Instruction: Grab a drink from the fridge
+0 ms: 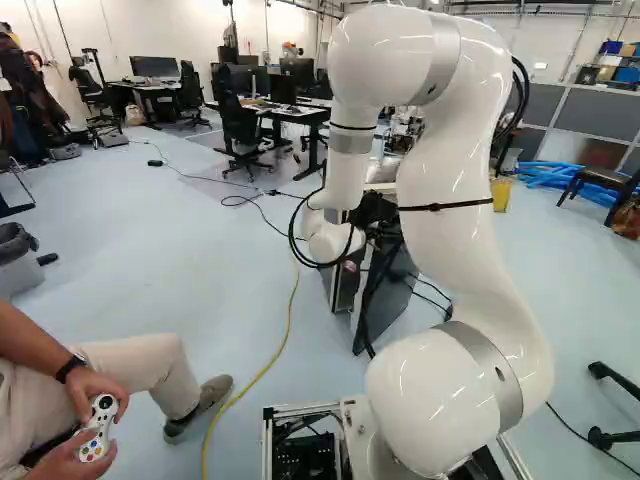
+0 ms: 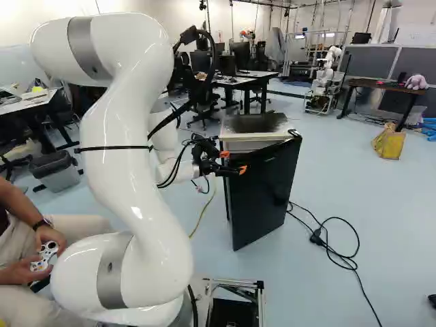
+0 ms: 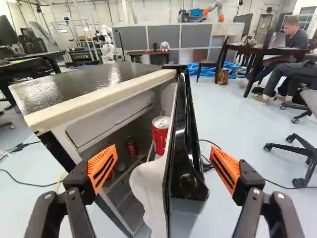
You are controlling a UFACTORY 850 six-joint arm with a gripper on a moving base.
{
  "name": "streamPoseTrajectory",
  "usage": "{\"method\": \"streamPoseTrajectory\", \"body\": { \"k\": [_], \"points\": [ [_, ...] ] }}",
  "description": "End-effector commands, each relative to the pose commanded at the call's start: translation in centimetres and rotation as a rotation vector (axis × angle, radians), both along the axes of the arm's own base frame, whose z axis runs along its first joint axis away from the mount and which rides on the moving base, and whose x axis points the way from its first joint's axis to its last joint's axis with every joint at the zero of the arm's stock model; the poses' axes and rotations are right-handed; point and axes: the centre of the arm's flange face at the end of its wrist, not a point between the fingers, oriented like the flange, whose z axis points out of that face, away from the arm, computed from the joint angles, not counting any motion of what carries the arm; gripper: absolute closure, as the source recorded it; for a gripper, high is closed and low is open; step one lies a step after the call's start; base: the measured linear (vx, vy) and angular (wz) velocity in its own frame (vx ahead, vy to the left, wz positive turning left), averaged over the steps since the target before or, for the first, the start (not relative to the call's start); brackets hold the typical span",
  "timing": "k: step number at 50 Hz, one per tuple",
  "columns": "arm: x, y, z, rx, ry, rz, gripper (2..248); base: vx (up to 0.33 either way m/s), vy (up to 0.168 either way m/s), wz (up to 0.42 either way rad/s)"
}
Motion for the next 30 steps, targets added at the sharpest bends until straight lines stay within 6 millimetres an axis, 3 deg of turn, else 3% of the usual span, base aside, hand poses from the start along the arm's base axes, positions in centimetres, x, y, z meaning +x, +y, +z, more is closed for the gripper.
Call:
{"method": "streamPoseTrajectory", "body": {
  "k": [30],
  "points": [
    [-4.6, -1.6, 0.4, -0.009, 0.048, -0.018, 3, 0.000, 0.000, 0.000]
  ]
}}
